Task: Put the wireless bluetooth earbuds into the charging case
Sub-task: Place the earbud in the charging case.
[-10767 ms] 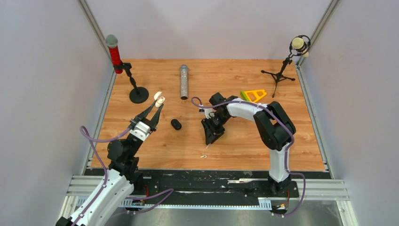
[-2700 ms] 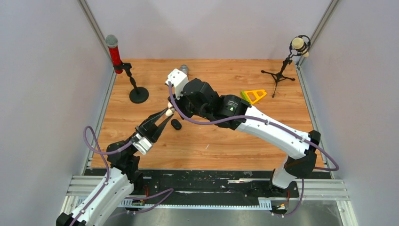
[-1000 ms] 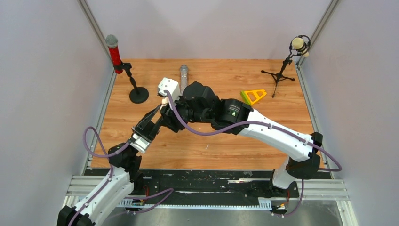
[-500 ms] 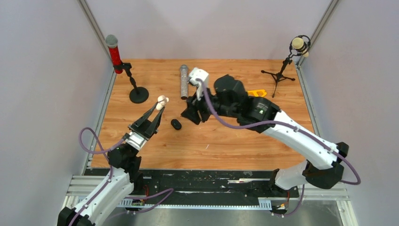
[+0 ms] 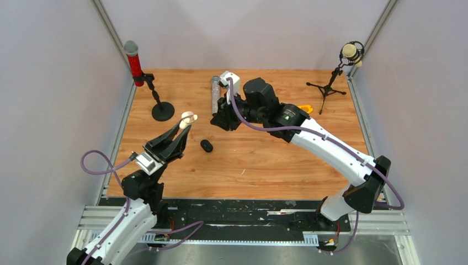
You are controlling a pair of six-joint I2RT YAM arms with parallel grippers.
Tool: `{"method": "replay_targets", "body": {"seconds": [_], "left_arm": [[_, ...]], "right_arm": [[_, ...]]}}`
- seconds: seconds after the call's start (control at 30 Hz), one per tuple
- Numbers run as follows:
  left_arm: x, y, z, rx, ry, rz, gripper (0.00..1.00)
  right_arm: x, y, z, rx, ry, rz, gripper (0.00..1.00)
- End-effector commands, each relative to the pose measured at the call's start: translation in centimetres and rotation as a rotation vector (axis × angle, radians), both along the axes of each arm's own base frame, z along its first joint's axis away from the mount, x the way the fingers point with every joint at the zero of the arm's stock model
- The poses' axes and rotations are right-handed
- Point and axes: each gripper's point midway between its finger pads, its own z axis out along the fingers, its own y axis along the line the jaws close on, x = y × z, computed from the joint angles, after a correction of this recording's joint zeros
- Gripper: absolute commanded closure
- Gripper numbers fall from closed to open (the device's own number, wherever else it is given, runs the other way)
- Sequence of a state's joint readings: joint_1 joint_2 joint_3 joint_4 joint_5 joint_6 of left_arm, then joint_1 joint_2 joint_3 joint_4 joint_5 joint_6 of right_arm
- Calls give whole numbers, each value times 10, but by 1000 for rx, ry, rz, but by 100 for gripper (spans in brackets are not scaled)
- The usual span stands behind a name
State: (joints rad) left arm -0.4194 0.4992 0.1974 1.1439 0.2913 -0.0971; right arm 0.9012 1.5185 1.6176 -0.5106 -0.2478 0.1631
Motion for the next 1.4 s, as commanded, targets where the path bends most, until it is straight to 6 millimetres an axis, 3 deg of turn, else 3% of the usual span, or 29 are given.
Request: {"method": "replay_targets", "body": {"seconds": [0.0,0.37,0.8,1.27,1.37], "left_arm": [[-17,1,25,-46,-56,-54,100],[-20,-1,26,-33,-68,-64,100],[-20,-3,25,-23,-71,-71,100],[-18,-4,22,-3,-67,-62,100],[-17,-5,21,0,-65,-62,100]], "right_arm": [[-25,18,64,169,-109,126,88],[-30,36,66,180,-121,173,100],[-29,42,68,178,-128,185,100],[-53,46,81,210,-124,261,100],[-47,43,83,208,-137,227,100]]}}
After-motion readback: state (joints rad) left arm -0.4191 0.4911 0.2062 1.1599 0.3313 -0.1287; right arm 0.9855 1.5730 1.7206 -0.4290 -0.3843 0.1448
